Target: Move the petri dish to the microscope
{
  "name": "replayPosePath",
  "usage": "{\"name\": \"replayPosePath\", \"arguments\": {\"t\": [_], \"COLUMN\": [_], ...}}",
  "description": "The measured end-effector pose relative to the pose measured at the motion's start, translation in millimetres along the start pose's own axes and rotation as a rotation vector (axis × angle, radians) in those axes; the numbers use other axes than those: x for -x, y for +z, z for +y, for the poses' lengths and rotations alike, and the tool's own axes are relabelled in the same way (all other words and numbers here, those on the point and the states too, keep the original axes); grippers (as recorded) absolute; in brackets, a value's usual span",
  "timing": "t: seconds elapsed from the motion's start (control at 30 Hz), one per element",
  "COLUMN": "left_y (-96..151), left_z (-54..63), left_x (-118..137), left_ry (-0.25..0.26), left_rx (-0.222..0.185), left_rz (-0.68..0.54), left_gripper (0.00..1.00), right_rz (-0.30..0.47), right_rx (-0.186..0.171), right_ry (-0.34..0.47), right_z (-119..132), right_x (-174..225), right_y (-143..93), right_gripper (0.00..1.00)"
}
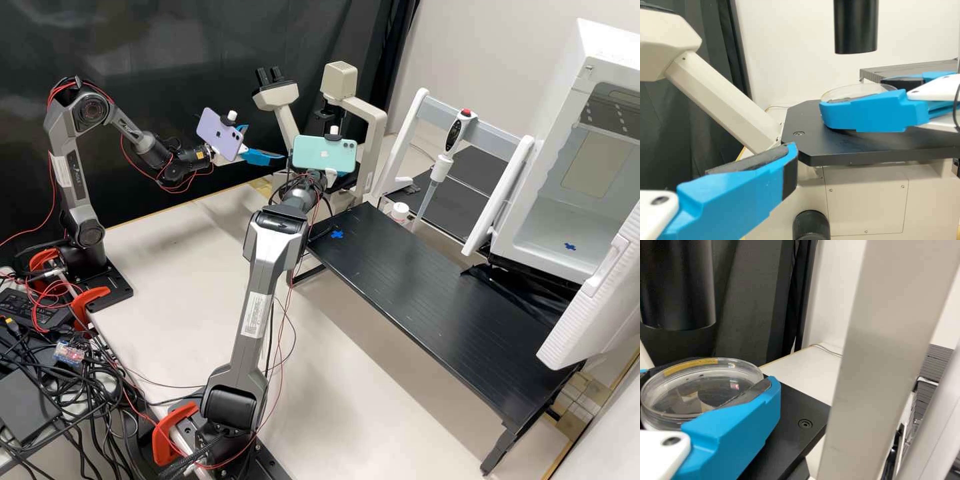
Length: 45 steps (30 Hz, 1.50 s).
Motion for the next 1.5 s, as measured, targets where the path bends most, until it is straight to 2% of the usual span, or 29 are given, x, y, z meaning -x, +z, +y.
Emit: {"name": "replayPosePath", "arguments": {"t": [0.07, 0.27, 0.5, 0.67, 0.83, 0.9, 0.93, 1.1, 1.13, 1.17, 1.2, 1.23, 1.3, 1.33, 1.5], "left_y": [0, 0, 0, 0, 0, 0, 0, 0, 0, 0, 0, 0, 0, 0, 0], "left_z": [0.0, 0.0, 0.0, 0.0, 0.0, 0.0, 0.0, 0.0, 0.0, 0.0, 0.0, 0.0, 0.0, 0.0, 0.0], "left_x": [0, 0, 0, 0, 0, 0, 0, 0, 0, 0, 0, 0, 0, 0, 0], "left_ry": [0.000, 0.000, 0.000, 0.000, 0.000, 0.000, 0.000, 0.000, 0.000, 0.000, 0.000, 0.000, 0.000, 0.000, 0.000], "left_rx": [0.000, 0.000, 0.000, 0.000, 0.000, 0.000, 0.000, 0.000, 0.000, 0.000, 0.000, 0.000, 0.000, 0.000, 0.000], "left_rz": [0.000, 0.000, 0.000, 0.000, 0.000, 0.000, 0.000, 0.000, 0.000, 0.000, 0.000, 0.000, 0.000, 0.000, 0.000], "left_gripper": [1.00, 1.00, 1.00, 1.00, 1.00, 1.00, 1.00, 1.00, 1.00, 1.00, 1.00, 1.00, 1.00, 1.00, 1.00], "right_rz": [-0.001, -0.011, -0.026, -0.036, -0.040, -0.042, -0.042, -0.041, -0.044, -0.044, -0.042, -0.042, -0.029, -0.016, 0.041], "right_rx": [-0.002, -0.044, -0.061, -0.064, -0.050, -0.059, -0.051, -0.042, -0.028, -0.038, -0.026, -0.037, -0.024, -0.034, -0.030], "right_ry": [-0.002, -0.013, -0.027, -0.033, -0.049, -0.057, -0.062, -0.088, -0.091, -0.095, -0.101, -0.104, -0.121, -0.134, -0.177], "right_z": [1, 0, -2, 0, 3, 3, 3, 2, 1, 1, 0, 0, -2, -3, -8], "right_x": [0, 0, 2, 6, 12, 14, 15, 16, 16, 16, 16, 16, 16, 17, 17], "right_y": [1, 1, 3, 2, 0, -1, -1, -2, -1, -2, -1, -1, -2, -2, -6], "right_gripper": [0.00, 0.00, 0.00, 0.00, 0.00, 0.00, 1.00, 1.00, 1.00, 1.00, 1.00, 1.00, 1.00, 1.00, 1.00]}}
